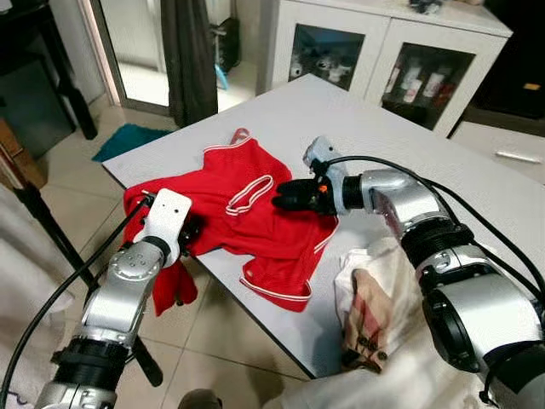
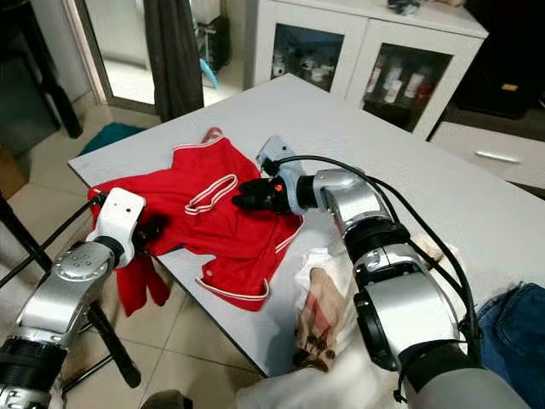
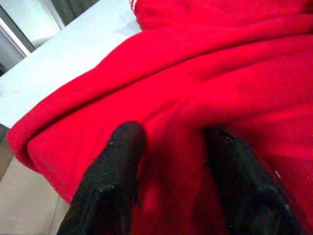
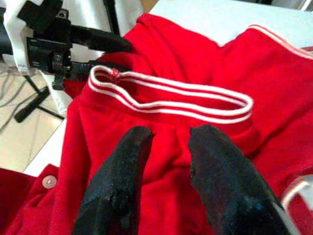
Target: Hang hanger
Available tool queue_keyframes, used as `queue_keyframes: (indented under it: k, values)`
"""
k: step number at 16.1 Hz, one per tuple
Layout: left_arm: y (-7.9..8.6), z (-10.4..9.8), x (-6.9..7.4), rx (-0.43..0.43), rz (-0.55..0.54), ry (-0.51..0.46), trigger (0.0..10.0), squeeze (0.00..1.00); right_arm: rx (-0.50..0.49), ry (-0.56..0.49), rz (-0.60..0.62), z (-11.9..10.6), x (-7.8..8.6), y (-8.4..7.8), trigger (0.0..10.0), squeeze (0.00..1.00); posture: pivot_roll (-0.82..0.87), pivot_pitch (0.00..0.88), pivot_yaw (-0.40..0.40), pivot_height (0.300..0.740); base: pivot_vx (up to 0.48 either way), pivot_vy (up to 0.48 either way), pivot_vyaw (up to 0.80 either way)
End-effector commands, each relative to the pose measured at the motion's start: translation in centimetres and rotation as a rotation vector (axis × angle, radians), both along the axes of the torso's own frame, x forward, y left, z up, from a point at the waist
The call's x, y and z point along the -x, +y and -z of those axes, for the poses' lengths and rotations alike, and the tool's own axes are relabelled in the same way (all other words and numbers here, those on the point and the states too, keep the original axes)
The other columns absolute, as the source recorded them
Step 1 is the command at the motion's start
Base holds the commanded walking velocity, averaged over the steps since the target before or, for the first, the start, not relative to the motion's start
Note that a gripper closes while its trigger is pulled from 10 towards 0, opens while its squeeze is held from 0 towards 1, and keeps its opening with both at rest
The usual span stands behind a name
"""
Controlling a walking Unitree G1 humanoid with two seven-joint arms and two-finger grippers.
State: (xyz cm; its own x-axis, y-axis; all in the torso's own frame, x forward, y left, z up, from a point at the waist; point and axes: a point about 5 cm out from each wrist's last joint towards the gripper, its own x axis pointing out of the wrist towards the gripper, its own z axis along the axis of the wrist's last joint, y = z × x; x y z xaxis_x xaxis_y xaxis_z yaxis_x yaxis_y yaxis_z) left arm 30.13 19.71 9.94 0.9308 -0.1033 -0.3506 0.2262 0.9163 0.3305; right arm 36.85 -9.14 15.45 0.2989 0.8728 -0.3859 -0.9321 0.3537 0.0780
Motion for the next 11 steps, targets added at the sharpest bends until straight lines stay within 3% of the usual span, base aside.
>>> queue_keyframes:
  k: [1,2,4,8,11]
  values:
    - [0.4,0.7,0.5,-0.02,-0.009,0.03,10.0,0.0,-0.022,-0.018,-0.003,-0.8,-0.3,0.4,10.0,0.0,0.22,0.0,-0.083,0.74,0.0,0.0,0.0]
    - [0.3,0.5,0.5,-0.019,-0.01,0.01,10.0,0.0,-0.025,-0.018,0.0,-0.7,-0.3,1.1,10.0,0.0,0.22,0.0,-0.085,0.74,0.0,0.0,0.0]
    - [0.1,-0.3,0.6,0.002,-0.004,-0.046,10.0,0.0,-0.036,-0.028,0.017,0.8,0.3,4.1,10.0,0.0,0.23,0.001,-0.085,0.74,0.0,0.0,0.0]
    - [0.1,0.1,0.8,-0.002,0.006,-0.029,10.0,0.0,-0.119,-0.009,0.024,0.1,0.5,7.1,10.0,0.0,0.23,0.003,-0.086,0.74,0.0,0.0,0.0]
    - [-0.5,0.1,0.8,0.01,0.018,-0.038,10.0,0.0,-0.042,-0.038,0.158,1.7,0.9,9.1,10.0,0.0,0.23,0.006,-0.093,0.74,0.0,0.0,0.0]
